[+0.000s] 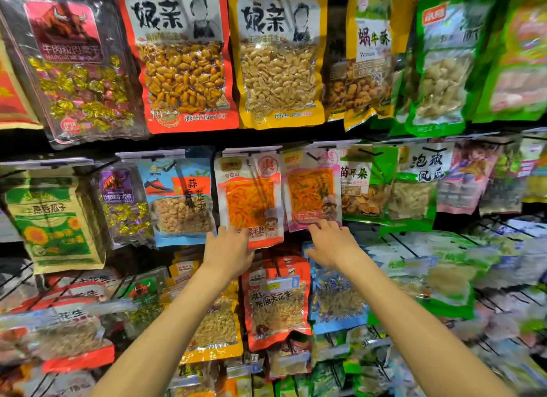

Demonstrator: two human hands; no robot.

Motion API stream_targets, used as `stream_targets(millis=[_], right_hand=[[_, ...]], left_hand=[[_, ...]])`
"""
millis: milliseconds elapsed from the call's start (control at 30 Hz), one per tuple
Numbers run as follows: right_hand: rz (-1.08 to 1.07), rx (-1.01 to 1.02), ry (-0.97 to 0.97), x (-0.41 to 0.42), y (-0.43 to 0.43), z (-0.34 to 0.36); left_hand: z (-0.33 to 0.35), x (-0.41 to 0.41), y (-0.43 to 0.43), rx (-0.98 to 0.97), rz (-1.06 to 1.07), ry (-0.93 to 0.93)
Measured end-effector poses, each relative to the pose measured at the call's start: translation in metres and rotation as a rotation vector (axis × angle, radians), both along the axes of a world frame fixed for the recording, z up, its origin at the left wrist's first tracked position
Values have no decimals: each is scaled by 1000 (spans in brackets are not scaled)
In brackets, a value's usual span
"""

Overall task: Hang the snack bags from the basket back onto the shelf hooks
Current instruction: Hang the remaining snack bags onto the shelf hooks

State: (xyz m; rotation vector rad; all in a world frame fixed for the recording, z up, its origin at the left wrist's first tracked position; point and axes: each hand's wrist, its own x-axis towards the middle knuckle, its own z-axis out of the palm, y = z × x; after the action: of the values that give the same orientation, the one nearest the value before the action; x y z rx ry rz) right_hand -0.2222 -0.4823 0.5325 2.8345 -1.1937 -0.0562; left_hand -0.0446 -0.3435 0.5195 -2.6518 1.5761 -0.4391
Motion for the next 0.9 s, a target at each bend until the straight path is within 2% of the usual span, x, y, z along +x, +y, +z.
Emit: stream_targets(millis=[300, 533, 633, 767, 900], right_hand=[[-11, -30, -18, -38, -43, -2], [80, -179, -118, -55, -99, 11], [86, -143, -264, -55, -124, 13], [63, 135, -593, -43, -152, 1], [56, 347, -815, -30, -165, -12]], left_hand=[[1, -38, -48, 24, -27, 17], [20, -50, -108, -46, 42, 13], [19, -55, -132, -185, 71, 200], [6, -52, -157, -409, 88, 617], [-2, -61, -176, -586, 195, 840]])
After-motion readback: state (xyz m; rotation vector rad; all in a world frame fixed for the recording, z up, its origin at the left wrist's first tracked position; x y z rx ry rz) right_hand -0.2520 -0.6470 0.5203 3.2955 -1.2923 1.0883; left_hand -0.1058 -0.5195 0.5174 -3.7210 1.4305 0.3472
